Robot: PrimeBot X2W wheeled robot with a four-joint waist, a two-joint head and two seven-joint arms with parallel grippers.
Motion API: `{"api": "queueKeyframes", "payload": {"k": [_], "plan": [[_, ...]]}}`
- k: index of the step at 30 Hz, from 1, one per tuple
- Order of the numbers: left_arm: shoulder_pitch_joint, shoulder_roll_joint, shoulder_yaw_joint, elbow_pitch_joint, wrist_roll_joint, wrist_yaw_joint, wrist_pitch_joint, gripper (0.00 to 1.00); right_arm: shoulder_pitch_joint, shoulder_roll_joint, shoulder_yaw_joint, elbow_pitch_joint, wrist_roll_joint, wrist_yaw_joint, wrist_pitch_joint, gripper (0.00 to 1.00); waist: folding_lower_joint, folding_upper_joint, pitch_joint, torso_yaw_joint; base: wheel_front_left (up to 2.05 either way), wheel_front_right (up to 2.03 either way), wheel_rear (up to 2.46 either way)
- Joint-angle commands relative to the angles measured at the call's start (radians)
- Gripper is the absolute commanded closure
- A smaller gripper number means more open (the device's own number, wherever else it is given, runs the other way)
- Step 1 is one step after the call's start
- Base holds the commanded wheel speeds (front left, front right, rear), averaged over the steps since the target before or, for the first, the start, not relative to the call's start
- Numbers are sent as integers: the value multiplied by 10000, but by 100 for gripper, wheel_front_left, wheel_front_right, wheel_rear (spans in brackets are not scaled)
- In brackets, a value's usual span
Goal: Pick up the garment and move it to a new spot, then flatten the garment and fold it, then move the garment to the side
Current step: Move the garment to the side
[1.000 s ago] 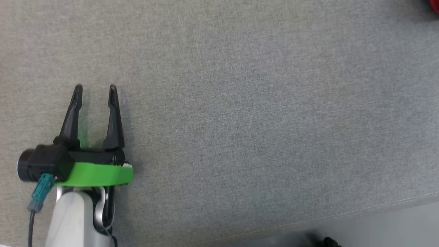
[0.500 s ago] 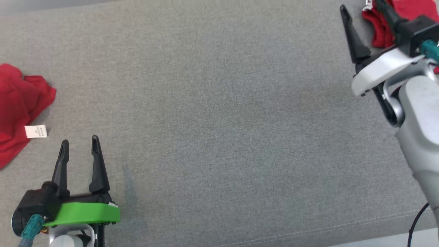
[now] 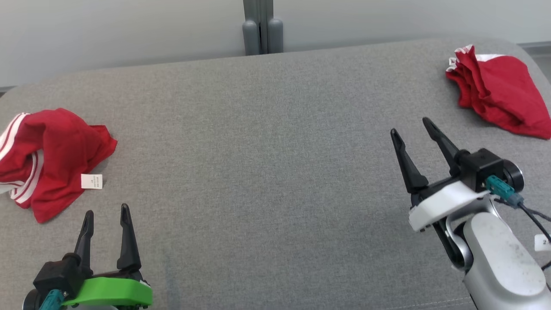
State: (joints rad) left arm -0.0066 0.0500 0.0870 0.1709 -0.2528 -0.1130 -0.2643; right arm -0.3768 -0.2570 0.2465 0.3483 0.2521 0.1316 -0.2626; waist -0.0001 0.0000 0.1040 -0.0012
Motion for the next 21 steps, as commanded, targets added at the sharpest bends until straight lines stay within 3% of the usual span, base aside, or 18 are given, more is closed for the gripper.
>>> {"api": "queueKeyframes", "payload": {"k": [1,21], "plan": [[189,16,19,92,28,6,5,0,454,84,-154,-185,-13,-20,-29,0,1,0,-553,170,0,0,0],[613,18,85,450,287,-129,4,0,3377,1424,-2025,-1635,-523,-18,-29,0,1,0,-1339,268,0,0,0]]}}
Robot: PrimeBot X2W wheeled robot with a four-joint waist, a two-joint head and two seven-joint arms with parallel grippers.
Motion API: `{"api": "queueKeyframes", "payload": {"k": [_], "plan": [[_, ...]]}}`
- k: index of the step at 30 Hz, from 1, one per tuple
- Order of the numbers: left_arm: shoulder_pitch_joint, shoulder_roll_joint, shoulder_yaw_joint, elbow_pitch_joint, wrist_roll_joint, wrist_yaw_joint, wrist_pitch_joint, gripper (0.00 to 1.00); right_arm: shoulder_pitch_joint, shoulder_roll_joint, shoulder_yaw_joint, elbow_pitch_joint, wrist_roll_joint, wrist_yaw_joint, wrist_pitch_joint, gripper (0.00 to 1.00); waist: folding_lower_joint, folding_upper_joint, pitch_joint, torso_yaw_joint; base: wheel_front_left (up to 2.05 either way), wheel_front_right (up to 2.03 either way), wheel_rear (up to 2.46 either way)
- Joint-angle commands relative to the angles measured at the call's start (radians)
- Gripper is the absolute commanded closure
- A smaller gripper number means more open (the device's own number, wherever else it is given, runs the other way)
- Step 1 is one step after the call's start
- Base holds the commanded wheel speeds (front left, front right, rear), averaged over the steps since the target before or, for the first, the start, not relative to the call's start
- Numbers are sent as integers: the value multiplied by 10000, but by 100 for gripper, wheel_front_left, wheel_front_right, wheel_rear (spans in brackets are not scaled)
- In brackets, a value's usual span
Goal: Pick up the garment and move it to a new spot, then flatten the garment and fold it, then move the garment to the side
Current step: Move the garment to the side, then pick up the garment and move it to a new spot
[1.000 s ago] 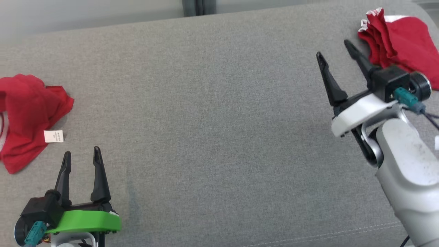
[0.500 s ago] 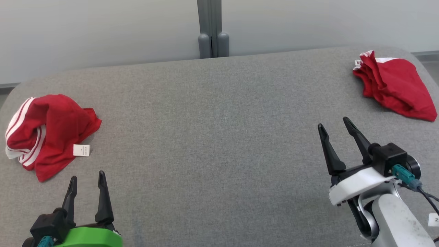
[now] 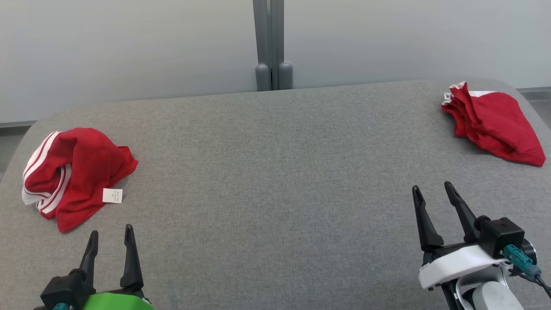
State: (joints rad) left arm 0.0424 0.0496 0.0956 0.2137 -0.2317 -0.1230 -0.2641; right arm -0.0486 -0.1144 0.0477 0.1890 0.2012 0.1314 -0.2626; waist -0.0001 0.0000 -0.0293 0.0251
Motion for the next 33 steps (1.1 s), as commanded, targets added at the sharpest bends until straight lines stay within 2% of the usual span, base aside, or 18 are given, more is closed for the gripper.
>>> {"api": "queueKeyframes", "payload": {"k": [1,23,33], "plan": [[125,22,-17,31,78,-39,2,0,167,28,-107,-61,-23,-16,-29,0,1,0,-14,7,0,0,0],[44,21,-110,86,90,-78,2,0,422,221,-273,-8,-19,-16,-30,0,1,0,-5,-63,0,0,0],[77,23,124,42,110,-77,4,0,458,254,-195,65,12,-16,-30,0,1,0,-47,342,0,0,0]]}}
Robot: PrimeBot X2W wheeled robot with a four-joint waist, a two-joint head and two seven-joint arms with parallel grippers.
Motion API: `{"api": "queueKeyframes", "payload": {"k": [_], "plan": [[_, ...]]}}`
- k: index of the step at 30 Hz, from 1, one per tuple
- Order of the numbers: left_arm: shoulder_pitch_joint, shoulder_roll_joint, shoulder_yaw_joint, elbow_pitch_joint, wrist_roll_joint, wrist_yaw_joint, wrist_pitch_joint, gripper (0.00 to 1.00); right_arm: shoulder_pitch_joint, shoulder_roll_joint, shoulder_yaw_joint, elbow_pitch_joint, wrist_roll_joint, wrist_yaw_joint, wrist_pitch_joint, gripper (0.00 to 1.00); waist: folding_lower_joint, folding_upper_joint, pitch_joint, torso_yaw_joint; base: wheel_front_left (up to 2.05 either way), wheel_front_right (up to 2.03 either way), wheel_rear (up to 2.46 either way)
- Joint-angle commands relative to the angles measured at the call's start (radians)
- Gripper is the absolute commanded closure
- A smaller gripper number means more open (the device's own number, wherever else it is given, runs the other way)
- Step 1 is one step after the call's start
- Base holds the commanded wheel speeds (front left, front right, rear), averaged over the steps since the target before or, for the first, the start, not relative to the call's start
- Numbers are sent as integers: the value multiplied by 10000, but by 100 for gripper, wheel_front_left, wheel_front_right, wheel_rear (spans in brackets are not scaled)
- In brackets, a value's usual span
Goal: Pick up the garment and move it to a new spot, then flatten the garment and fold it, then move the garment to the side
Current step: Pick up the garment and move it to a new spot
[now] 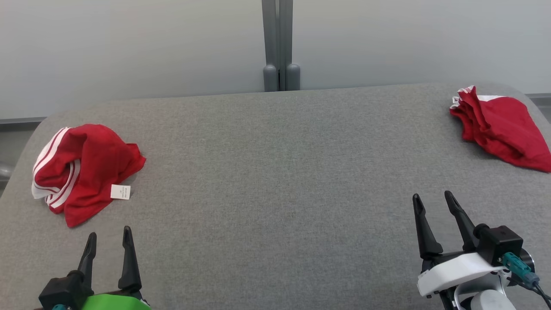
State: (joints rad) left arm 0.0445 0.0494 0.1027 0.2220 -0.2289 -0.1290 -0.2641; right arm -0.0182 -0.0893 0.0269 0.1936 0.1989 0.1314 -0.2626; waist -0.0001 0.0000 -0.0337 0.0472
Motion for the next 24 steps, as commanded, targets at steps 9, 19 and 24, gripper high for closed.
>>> {"api": "queueKeyframes", "payload": {"k": [9,19,24], "plan": [[151,58,382,-151,167,-18,4,0,153,89,-8,32,85,-16,-30,0,1,0,63,1099,0,0,0],[223,166,749,-229,190,-14,4,0,189,188,-14,54,69,-16,-30,0,1,0,141,2284,0,0,0],[236,178,838,-257,173,-16,4,0,176,217,-2,13,37,-16,-30,0,1,0,244,2862,0,0,0]]}}
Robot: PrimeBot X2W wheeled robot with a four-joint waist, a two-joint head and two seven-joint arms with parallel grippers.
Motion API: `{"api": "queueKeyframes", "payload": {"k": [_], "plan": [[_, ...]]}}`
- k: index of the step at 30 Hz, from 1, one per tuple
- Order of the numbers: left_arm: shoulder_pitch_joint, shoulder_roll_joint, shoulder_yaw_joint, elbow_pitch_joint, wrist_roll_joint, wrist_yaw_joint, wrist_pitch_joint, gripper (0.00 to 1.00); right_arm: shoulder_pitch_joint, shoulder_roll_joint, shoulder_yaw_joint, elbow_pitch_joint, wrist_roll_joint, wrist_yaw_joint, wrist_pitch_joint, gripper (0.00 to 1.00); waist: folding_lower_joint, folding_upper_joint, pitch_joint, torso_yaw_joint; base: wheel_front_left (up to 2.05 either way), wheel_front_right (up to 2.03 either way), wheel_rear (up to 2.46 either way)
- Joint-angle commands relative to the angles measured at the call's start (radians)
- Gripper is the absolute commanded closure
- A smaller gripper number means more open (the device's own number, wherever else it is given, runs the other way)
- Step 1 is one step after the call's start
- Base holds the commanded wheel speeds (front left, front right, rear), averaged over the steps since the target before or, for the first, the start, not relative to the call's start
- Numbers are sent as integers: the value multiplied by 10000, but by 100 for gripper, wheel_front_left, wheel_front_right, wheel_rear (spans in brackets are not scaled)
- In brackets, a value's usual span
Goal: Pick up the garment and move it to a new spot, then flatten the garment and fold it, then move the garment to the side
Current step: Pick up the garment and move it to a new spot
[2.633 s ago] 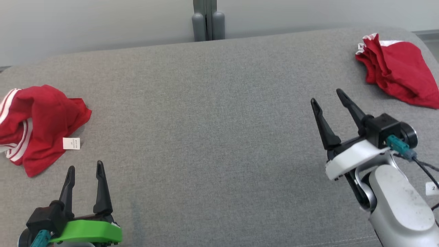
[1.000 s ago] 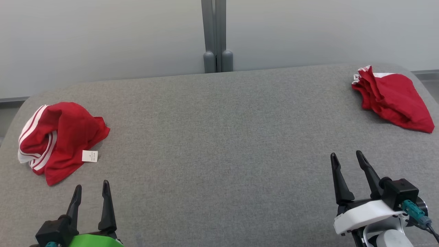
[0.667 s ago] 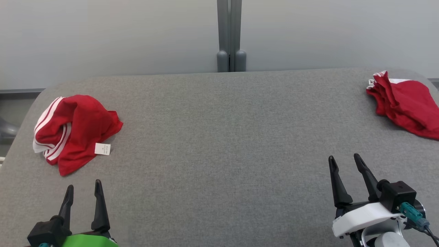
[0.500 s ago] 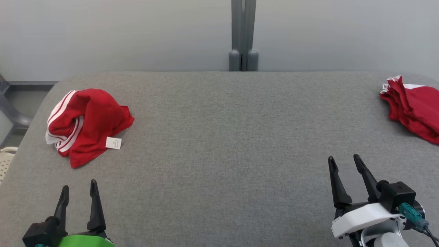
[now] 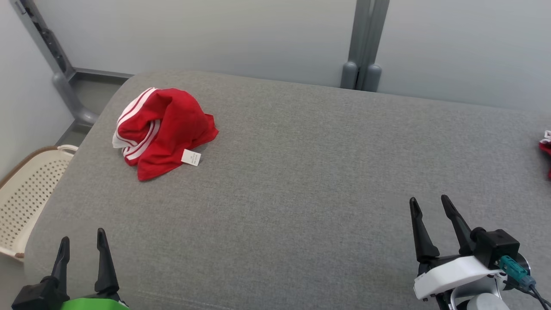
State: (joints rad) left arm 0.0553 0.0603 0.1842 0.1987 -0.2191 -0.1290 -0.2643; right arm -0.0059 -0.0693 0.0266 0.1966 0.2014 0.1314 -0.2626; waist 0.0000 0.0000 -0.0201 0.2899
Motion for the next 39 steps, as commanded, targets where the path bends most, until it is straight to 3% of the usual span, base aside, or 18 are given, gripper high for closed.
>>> {"api": "queueKeyframes", "payload": {"k": [1,11,21,31,39], "plan": [[122,75,53,-18,55,-17,4,0,32,22,8,-19,7,-16,-30,0,0,0,134,552,0,0,0],[107,32,193,-81,36,-20,4,0,-71,46,21,31,-29,-16,-30,0,0,0,250,1454,0,0,0],[174,21,378,-136,40,-22,6,0,-20,67,100,78,32,-16,-30,0,0,0,204,1574,0,0,0],[-622,-47,576,-122,-322,44,6,0,-352,-210,34,1,-104,-16,-30,0,0,0,787,979,0,0,0],[-2976,453,842,282,-613,9,4,0,-944,-958,-317,-240,-263,-16,-30,0,0,0,2078,-138,0,0,0]]}}
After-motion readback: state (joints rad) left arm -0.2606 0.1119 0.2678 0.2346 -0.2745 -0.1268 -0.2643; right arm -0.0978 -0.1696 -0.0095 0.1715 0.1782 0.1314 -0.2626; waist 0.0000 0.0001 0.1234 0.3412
